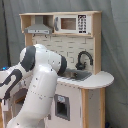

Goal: Play with the kitchen

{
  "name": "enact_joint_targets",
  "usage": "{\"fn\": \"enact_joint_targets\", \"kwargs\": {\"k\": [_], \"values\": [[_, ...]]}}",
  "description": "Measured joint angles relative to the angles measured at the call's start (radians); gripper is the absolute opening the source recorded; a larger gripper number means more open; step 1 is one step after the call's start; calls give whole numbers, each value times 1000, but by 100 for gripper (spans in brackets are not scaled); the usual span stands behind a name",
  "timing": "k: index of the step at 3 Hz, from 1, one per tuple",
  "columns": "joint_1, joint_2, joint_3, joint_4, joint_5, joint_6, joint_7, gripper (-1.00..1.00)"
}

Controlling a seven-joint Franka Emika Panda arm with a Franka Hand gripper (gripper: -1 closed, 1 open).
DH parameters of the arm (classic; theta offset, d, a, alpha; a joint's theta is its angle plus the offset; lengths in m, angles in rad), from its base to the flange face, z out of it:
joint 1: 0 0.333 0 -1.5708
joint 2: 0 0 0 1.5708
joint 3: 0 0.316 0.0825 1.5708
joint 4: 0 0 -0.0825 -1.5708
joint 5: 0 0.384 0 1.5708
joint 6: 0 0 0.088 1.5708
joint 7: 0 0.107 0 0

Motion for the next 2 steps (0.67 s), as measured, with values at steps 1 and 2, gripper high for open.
{"fn": "enact_joint_targets", "kwargs": {"k": [1, 2], "values": [[32, 0, -1, 32, -1, -28, 92, -100], [107, 1, -28, 50, -1, -49, 152, -100]]}}
